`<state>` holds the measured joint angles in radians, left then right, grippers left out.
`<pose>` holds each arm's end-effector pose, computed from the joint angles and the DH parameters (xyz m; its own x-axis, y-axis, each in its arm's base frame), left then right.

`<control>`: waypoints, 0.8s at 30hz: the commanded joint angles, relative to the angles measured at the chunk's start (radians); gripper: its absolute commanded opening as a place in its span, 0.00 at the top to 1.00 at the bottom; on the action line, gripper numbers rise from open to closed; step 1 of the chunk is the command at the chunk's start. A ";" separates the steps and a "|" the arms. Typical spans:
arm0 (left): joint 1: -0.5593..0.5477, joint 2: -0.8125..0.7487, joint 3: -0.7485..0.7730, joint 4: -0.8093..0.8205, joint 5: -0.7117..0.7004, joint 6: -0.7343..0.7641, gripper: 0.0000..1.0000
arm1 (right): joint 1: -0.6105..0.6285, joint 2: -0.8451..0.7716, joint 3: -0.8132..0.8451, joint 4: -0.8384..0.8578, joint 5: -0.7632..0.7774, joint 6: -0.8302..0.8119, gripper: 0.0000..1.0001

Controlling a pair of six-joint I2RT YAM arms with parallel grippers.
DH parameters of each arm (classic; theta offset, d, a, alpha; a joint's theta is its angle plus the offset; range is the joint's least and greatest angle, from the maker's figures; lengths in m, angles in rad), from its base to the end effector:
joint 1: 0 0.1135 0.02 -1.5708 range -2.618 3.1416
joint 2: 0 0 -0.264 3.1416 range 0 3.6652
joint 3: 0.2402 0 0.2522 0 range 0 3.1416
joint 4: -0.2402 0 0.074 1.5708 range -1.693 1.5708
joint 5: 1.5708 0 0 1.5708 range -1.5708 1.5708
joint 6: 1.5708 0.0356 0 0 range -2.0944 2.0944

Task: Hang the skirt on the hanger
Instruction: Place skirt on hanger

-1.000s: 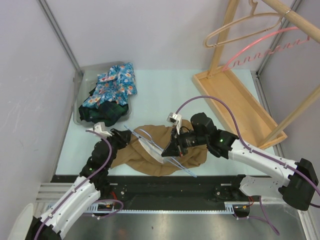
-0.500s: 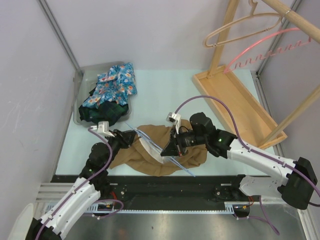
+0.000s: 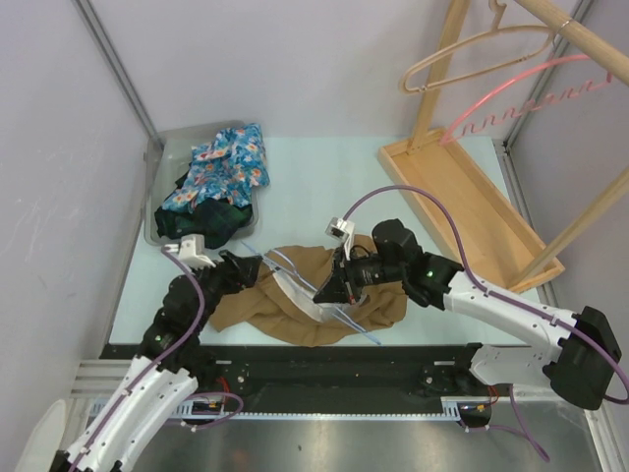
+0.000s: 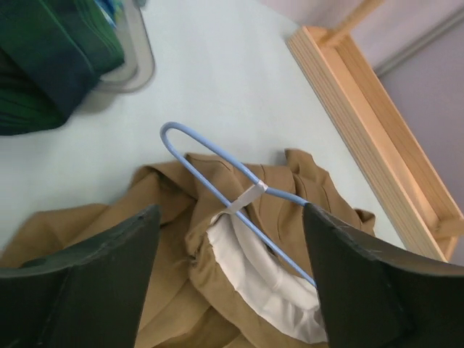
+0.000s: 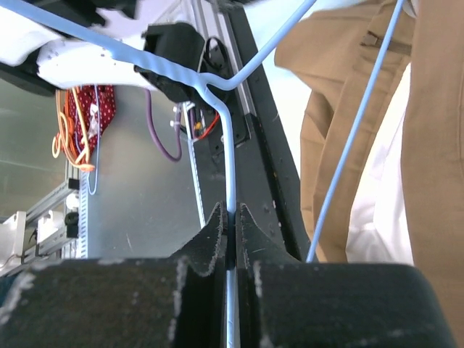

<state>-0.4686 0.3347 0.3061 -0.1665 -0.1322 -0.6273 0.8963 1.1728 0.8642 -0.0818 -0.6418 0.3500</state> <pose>0.1131 -0.0520 0.2320 -0.3351 -0.4825 -0.8093 0.1675 0.8147 -0.5551 0.1483 0.2196 0.3006 -0.5563 -0.2559 -0.7906 -0.8309 0.1657 0.5311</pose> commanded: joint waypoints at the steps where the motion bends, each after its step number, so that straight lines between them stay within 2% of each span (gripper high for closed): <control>1: 0.004 -0.023 0.177 -0.264 -0.152 -0.021 0.09 | -0.033 0.004 0.007 0.119 -0.048 0.015 1.00; 5: 0.005 0.021 0.283 -0.289 -0.075 0.081 0.05 | -0.094 0.025 0.009 0.198 -0.174 0.059 1.00; 9: 0.004 0.107 0.390 -0.286 0.138 0.240 0.05 | -0.178 0.073 0.010 0.289 -0.373 0.145 1.00; 10: 0.005 0.128 0.425 -0.289 0.278 0.274 0.05 | -0.194 0.094 0.015 0.284 -0.447 0.152 1.00; 12: 0.004 0.171 0.450 -0.281 0.417 0.349 0.09 | -0.192 0.114 0.051 0.203 -0.508 0.110 1.00; 13: 0.004 0.176 0.464 -0.275 0.496 0.369 0.09 | -0.188 0.120 0.065 0.168 -0.521 0.060 1.00; 17: 0.005 0.170 0.495 -0.251 0.589 0.458 0.09 | -0.181 0.143 0.114 -0.004 -0.549 -0.031 1.00; 21: 0.004 0.228 0.522 -0.284 0.702 0.512 0.09 | -0.178 0.146 0.125 -0.001 -0.584 -0.019 1.00; 24: 0.004 0.253 0.481 -0.214 0.830 0.491 0.09 | -0.169 0.159 0.130 0.054 -0.625 0.033 1.00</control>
<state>-0.4679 0.5438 0.7914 -0.4351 0.4805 -0.1848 0.7132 1.3224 0.9398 -0.0776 -1.1545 0.3637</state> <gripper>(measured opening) 0.907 0.032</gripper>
